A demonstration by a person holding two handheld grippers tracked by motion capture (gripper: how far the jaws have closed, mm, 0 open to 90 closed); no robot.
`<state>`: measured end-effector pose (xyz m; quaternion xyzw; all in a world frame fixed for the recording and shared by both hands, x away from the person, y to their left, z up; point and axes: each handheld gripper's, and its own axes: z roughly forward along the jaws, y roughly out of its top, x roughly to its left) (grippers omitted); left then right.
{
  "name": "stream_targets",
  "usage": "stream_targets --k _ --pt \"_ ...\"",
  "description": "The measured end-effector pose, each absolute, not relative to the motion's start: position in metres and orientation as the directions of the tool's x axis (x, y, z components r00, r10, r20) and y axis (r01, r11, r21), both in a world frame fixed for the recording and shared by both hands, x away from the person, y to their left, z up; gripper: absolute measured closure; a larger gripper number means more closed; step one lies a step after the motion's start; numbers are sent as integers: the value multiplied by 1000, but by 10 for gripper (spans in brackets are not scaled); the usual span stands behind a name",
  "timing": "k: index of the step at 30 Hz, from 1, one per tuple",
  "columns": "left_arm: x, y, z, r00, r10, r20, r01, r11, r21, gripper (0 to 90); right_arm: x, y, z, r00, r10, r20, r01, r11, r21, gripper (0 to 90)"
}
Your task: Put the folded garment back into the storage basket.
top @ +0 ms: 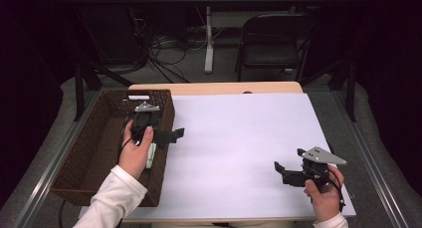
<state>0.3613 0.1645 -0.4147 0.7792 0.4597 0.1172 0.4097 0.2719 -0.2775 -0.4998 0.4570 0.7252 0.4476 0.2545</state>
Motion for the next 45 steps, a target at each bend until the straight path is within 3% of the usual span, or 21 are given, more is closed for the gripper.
stream_targets --k 24,32,45 --pt "338 93 -438 703 692 -166 538 -364 760 10 272 -277 -500 -453 891 36 424 180 887 65" --pt "329 86 -461 712 669 -212 554 -351 755 10 271 -277 -499 -460 887 37 425 183 887 65" --pt "319 88 -481 708 679 -195 538 -338 773 9 271 -276 -499 -465 885 36 422 186 888 65"
